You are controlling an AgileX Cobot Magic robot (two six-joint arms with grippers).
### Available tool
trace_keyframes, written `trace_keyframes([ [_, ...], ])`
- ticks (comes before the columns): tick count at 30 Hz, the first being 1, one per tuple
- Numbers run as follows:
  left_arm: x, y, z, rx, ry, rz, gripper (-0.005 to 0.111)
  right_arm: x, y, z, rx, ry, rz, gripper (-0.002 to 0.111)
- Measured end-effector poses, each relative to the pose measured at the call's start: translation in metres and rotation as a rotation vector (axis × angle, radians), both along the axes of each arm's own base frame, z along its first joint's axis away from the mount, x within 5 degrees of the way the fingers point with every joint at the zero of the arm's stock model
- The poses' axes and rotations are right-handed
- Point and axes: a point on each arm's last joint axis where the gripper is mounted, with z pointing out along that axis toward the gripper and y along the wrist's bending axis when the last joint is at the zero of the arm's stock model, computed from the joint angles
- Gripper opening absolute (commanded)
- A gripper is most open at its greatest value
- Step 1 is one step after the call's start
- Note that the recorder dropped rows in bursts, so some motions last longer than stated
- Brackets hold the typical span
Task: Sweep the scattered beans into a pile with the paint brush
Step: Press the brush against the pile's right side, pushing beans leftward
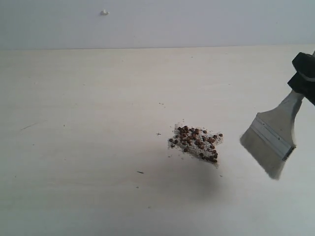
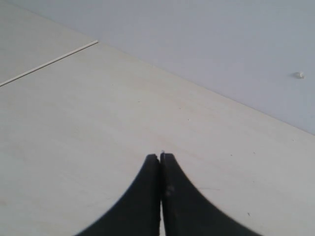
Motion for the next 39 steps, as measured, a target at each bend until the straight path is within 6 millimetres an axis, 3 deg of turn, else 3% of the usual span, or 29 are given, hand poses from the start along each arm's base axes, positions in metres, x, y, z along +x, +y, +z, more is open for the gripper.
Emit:
trace_keyframes([
  [4, 0.0, 0.0, 0.0, 0.0, 0.0, 0.0, 0.0, 0.0, 0.003, 0.004, -0.054, -0.057, -0.009, 0.0],
  [9, 0.0, 0.0, 0.0, 0.0, 0.0, 0.0, 0.0, 0.0, 0.022, 0.008, -0.195, -0.098, -0.037, 0.0],
  [13, 0.0, 0.0, 0.0, 0.0, 0.0, 0.0, 0.0, 0.013, 0.038, 0.009, -0.224, -0.086, -0.055, 0.0],
  [21, 0.0, 0.0, 0.0, 0.0, 0.0, 0.0, 0.0, 0.047, 0.057, -0.023, -0.298, 0.049, -0.117, 0.0],
  [29, 0.0, 0.0, 0.0, 0.0, 0.0, 0.0, 0.0, 0.054, 0.061, -0.04, -0.312, 0.069, -0.112, 0.0],
  [39, 0.0, 0.0, 0.0, 0.0, 0.0, 0.0, 0.0, 0.059, 0.072, -0.039, -0.2, 0.055, -0.022, 0.0],
])
